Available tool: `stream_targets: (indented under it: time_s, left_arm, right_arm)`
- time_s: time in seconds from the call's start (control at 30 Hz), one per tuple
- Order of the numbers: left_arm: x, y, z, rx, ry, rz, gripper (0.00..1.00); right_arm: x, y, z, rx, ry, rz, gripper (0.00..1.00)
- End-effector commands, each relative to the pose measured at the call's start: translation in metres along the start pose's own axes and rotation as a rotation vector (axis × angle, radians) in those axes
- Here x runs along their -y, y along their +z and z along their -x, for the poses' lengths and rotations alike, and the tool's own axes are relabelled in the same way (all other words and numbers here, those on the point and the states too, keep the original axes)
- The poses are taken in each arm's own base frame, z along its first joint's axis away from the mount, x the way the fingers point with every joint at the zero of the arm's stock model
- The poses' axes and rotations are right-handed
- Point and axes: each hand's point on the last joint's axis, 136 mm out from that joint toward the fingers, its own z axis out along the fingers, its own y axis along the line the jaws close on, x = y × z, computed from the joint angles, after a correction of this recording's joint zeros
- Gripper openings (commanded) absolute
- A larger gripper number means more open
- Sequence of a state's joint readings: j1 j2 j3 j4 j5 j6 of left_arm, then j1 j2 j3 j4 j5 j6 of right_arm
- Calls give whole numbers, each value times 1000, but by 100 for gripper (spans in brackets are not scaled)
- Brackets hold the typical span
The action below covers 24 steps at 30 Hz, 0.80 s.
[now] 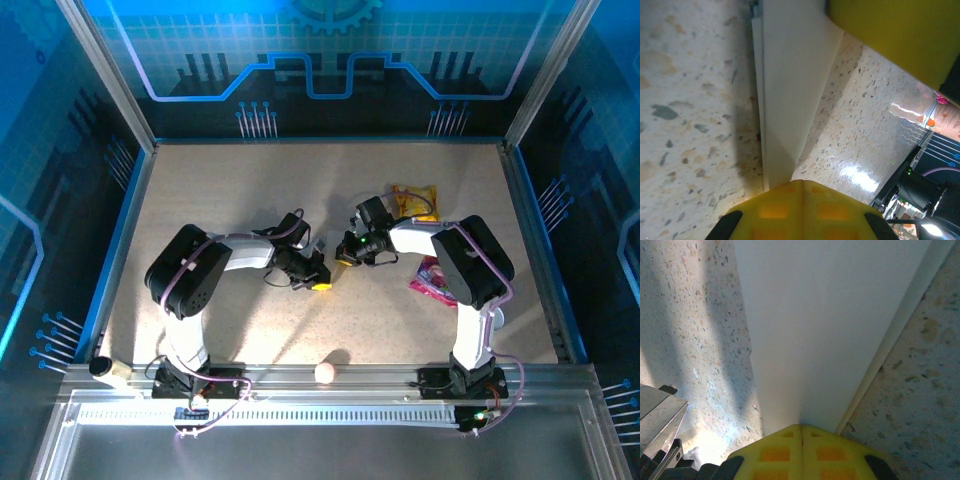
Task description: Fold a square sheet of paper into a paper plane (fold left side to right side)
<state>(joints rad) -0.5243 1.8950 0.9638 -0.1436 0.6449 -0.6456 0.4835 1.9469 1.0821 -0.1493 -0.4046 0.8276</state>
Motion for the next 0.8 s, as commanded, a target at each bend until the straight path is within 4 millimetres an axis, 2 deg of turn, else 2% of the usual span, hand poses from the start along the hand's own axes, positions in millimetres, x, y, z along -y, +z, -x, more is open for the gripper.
stream_targets:
  time_s: [0.0,0.77]
  left_arm:
    - [-15,7,-14,-51,-25,22,0]
    - [-34,5,-40,-67,-44,59,0]
  right_arm:
    - [50,17,-28,-82,57,-180,0]
    - [53,16,-26,-96,50,-216,0]
